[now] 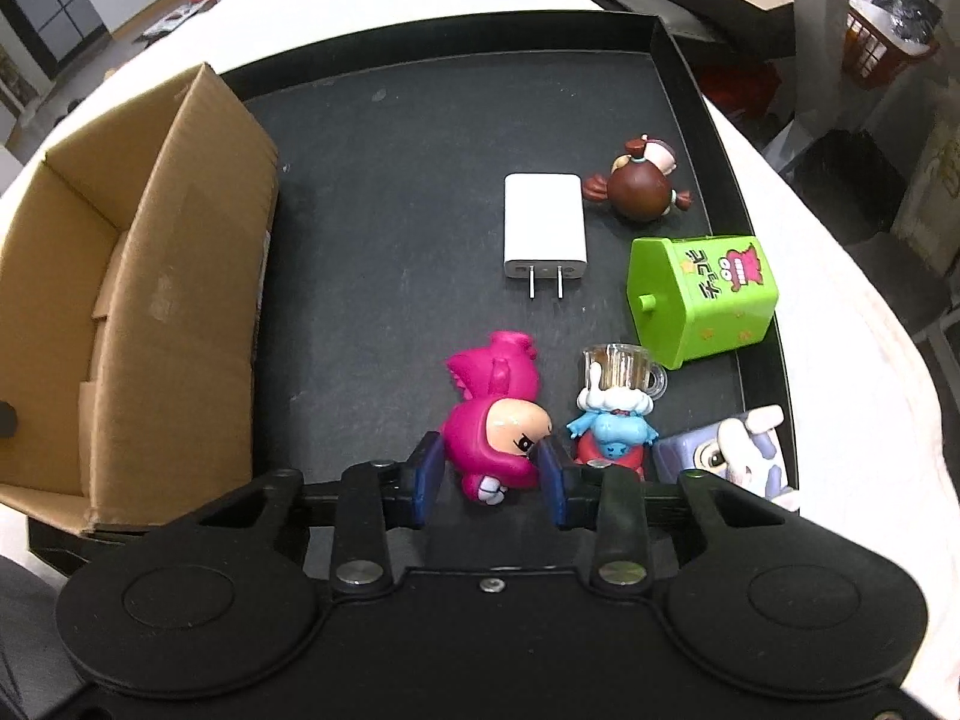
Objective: Organize rigid objects
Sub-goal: 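Grasp the pink figure with the right gripper and lift it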
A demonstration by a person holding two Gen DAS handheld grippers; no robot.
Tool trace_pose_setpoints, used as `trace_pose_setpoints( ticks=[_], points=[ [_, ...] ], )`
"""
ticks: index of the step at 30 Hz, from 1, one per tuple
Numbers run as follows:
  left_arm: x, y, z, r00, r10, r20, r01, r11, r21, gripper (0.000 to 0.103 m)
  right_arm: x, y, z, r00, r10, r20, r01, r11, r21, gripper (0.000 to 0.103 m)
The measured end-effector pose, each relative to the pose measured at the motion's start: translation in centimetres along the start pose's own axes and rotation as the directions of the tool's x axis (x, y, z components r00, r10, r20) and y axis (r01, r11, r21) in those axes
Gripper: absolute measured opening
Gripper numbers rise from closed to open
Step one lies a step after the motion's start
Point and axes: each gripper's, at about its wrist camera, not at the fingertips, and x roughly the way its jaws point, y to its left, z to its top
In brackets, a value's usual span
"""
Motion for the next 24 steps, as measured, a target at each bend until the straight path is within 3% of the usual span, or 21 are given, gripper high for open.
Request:
trace_pose_setpoints(
  ticks=[3,24],
  points=[
    [0.0,0.3,0.1,1.0,-0.011,-0.005,0.011,1.0,-0.018,0.015,-0.6,-0.4,0.1,1.0,0.024,0.006,-0.024,0.999,0.032,0.027],
    [-0.1,1.2,-0.1,0.999,-0.049,0.013,0.049,0.999,-0.006,0.015,-6.9,2.6,1.4,0.989,0.022,0.144,-0.02,1.0,-0.018,0.027]
  ],
)
